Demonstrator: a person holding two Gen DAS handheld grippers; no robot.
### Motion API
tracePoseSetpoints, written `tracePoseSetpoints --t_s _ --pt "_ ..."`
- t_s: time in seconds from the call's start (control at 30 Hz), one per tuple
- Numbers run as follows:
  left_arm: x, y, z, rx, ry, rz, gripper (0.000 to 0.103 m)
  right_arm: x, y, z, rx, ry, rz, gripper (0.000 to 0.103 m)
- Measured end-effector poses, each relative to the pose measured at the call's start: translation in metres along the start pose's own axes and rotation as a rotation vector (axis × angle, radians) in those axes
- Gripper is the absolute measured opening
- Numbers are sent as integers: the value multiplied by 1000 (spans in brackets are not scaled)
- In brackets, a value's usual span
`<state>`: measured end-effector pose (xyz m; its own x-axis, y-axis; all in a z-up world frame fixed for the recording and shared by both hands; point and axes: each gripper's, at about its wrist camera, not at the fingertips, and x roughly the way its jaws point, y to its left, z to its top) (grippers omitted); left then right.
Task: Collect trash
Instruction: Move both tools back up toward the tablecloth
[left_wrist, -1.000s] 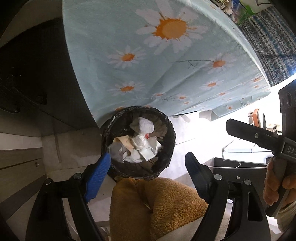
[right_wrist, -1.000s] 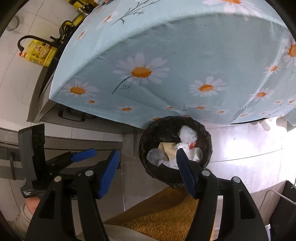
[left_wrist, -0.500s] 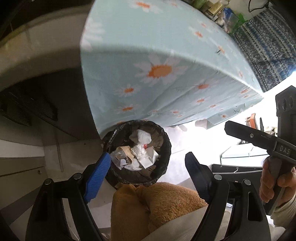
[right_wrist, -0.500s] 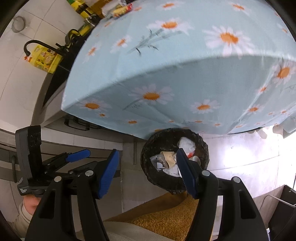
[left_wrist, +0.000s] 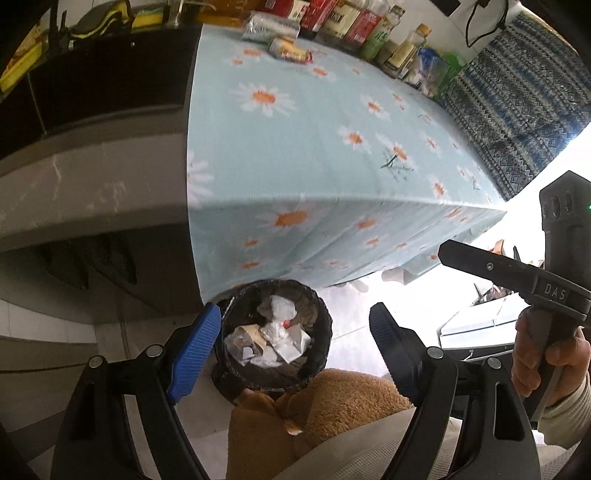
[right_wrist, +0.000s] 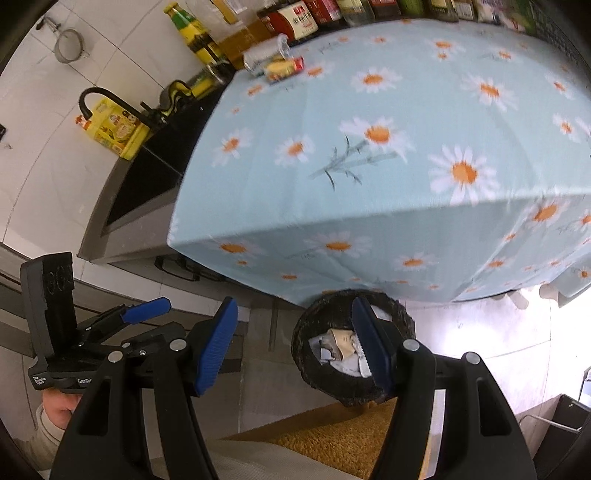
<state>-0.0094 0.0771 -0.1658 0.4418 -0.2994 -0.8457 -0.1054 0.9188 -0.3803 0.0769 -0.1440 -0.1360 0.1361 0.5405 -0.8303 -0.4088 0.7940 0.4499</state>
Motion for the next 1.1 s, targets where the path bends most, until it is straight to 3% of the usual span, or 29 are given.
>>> tracePoseSetpoints --t_s 0.43,0.6,1.1 --pt "-37 -10 22 13 -116 -27 80 -30 14 24 -57 -98 -18 73" --pt "-42 -6 30 -39 -166 -17 80 -28 20 39 -117 -94 -23 78" --pt "-44 4 76 -207 -246 103 80 19 27 143 -328 -16 65 81"
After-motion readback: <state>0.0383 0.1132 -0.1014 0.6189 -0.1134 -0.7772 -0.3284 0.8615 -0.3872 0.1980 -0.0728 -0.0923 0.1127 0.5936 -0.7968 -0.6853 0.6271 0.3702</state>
